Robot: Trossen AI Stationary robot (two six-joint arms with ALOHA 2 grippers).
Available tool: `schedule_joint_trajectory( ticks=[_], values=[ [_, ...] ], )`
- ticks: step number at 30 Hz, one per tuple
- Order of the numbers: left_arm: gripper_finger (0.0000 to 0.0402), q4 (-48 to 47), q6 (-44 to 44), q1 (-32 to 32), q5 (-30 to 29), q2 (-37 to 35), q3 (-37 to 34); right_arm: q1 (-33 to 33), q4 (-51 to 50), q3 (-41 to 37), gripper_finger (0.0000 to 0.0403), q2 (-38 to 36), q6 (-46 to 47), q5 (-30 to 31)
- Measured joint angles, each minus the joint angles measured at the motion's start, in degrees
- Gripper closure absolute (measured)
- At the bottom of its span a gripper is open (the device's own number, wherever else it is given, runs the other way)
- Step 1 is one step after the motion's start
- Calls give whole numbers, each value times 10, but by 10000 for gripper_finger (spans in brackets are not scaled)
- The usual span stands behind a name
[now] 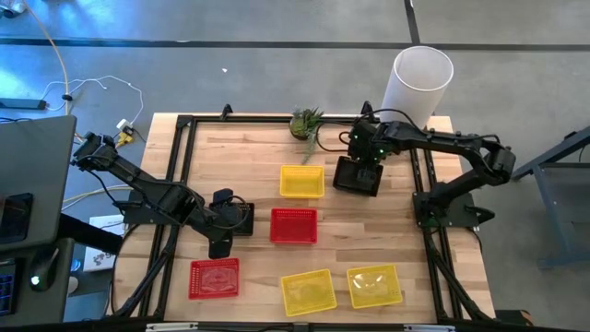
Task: Stack baskets by color
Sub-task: Stack the bottom right black bin on the top black bin
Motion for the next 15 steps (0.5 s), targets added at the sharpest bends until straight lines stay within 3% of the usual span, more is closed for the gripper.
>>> schedule_joint_trajectory(
  ticks=[15],
  values=[
    [319,0,0,0,0,0,0,-83,-18,1,402,-2,-40,-142]
  ],
)
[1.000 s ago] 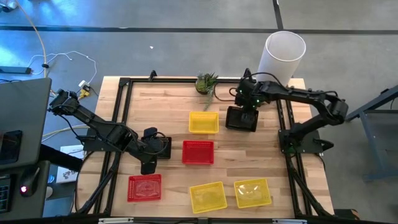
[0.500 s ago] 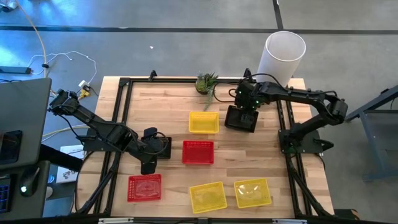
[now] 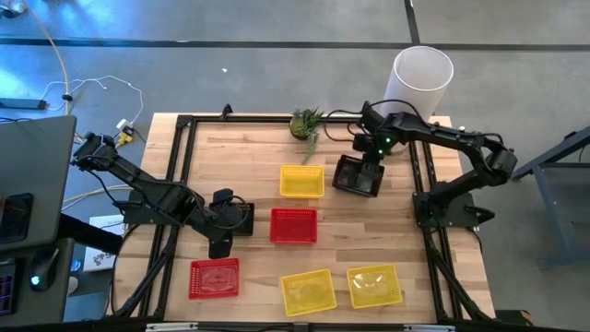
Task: Stack baskets by color
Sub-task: Stack the bottom right black bin on the top black bin, then stack the bottom black bin on the top black bin
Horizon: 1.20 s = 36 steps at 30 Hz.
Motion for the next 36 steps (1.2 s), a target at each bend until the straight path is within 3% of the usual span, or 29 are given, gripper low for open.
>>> schedule_joint_trajectory(
  ticks=[17,30,36],
  values=[
    [319,0,0,0,0,0,0,-16,13,-27,399,28,6,6],
    [319,0,0,0,0,0,0,-16,10,-27,306,14,43,15],
    [319,0,0,0,0,0,0,-14,-10,-27,294,-27,72,13]
  ],
)
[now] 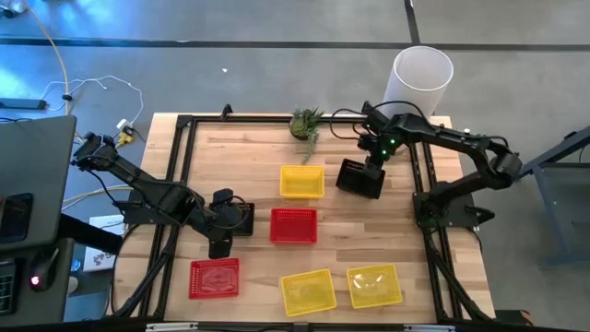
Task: Stack baskets by color
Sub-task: Stack the bottom black bin on the top black bin
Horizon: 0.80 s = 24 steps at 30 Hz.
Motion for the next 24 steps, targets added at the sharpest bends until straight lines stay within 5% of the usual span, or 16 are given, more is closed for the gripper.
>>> schedule_joint_trajectory(
  ticks=[11,24],
  values=[
    [319,-5,-13,0,0,0,0,100,1,0,302,-59,92,6],
    [276,-82,-56,0,61,16,0,273,51,0,302,-60,229,101]
  ],
)
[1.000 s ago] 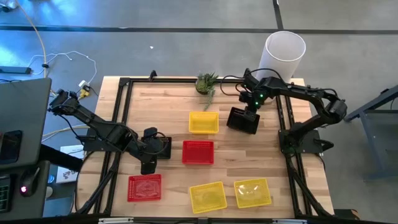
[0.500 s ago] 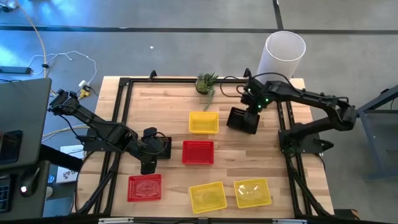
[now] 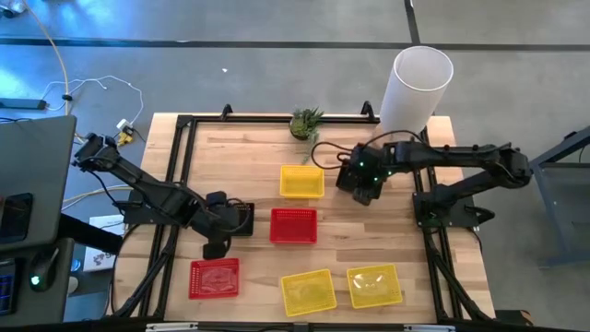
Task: Stack baskets by color
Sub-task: Stack the bottom black bin on the top black bin
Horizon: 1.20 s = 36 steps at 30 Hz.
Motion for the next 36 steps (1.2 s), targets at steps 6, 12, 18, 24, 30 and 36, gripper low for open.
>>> schedule_joint_trajectory(
  ticks=[6,12,18,24,30,36],
  values=[
    [272,-21,-4,-8,3,31,0,39,40,0,302,0,38,7],
    [279,-18,-4,-17,6,61,-14,57,65,0,302,0,39,38],
    [280,-12,-13,-15,11,98,-38,59,70,0,302,0,41,48],
    [280,-8,-16,-15,27,134,-48,59,71,0,302,0,43,50],
    [280,2,-19,-8,15,174,-55,59,76,0,302,0,50,50],
    [312,17,-9,-4,14,194,-55,59,80,0,302,0,52,50]
  ],
)
